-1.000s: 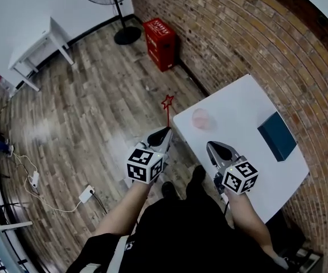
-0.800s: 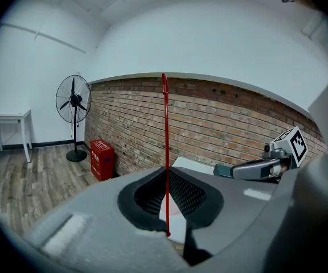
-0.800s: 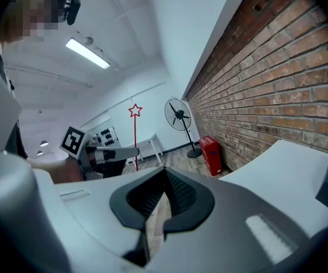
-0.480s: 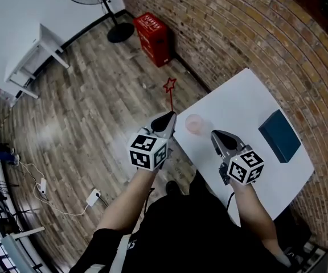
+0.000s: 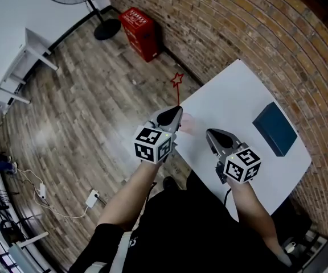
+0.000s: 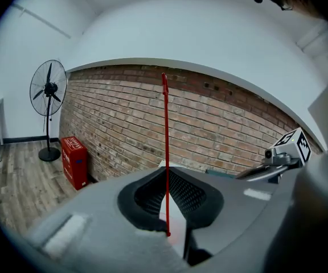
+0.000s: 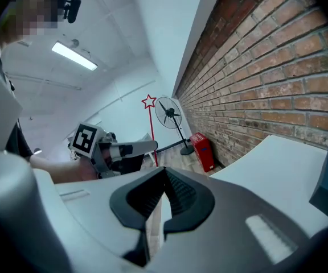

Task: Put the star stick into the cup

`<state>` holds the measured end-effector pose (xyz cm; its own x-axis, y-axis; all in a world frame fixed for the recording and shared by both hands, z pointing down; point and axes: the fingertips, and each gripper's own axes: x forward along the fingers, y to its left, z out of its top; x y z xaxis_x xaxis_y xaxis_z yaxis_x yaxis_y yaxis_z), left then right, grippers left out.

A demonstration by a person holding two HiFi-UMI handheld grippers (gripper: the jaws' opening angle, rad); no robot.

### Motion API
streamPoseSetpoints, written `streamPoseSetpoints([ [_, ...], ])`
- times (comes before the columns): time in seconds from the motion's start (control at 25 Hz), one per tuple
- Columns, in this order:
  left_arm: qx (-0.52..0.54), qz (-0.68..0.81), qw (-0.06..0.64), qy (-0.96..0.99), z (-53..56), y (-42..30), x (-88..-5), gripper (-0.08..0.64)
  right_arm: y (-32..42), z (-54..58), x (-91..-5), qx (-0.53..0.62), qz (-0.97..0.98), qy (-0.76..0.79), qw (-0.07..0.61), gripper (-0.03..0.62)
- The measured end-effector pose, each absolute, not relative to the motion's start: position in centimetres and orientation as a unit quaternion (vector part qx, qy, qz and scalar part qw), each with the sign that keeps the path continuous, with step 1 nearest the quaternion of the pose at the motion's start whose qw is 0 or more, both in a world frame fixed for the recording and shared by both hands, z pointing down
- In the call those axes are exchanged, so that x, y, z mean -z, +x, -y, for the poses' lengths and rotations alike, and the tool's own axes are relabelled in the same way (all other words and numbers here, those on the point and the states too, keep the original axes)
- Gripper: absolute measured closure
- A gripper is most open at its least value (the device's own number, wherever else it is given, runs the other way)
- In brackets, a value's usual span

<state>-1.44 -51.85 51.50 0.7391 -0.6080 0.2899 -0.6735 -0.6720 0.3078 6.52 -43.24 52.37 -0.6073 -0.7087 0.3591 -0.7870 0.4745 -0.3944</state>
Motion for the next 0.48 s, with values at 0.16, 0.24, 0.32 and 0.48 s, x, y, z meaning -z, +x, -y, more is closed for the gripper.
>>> streamPoseSetpoints([
  [0.16, -0.089, 0.336, 0.206, 0.915, 51.6, -0.2, -53.2, 0.545, 7.7, 43.0, -52.5, -0.272, 0.847, 0.452, 0.071, 0.592],
  [0.24, -0.094, 0.327, 0.208, 0.917, 51.3, 0.5, -54.1, 0.545, 8.2, 42.6, -52.9, -0.276, 0.843, 0.456, 0.073, 0.592],
  [0.32, -0.099, 0.316, 0.208, 0.920, 51.1, 1.4, -54.9, 0.545, 8.6, 42.3, -53.3, -0.281, 0.840, 0.459, 0.076, 0.592],
  [0.48, -0.113, 0.311, 0.216, 0.918, 51.0, 2.2, -56.8, 0.545, 9.6, 41.5, -54.1, -0.289, 0.833, 0.465, 0.081, 0.592],
])
